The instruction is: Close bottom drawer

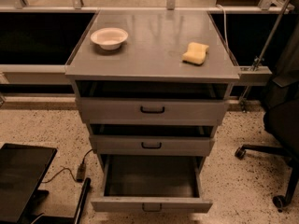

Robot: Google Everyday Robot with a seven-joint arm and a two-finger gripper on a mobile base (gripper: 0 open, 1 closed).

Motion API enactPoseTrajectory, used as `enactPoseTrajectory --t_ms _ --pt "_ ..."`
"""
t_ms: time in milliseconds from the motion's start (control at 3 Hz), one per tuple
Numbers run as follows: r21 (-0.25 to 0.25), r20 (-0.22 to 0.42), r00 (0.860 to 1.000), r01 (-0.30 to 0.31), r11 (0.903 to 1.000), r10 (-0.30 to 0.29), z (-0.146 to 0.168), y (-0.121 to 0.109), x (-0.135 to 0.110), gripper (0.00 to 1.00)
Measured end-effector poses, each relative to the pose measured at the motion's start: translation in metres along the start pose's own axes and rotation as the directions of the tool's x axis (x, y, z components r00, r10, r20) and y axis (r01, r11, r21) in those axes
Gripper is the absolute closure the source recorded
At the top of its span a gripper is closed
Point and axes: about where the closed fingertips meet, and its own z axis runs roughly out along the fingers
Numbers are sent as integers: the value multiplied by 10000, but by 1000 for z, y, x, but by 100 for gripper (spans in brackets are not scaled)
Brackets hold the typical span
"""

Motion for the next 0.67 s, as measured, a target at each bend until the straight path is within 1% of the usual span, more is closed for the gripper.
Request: enactPoseTrajectory --t_ms 333,667 --pt "-745 873 9951 -401 9964 466 48 0 33 0" --pt "-726 1400 9885 -474 9962 573 110 -55 55 0"
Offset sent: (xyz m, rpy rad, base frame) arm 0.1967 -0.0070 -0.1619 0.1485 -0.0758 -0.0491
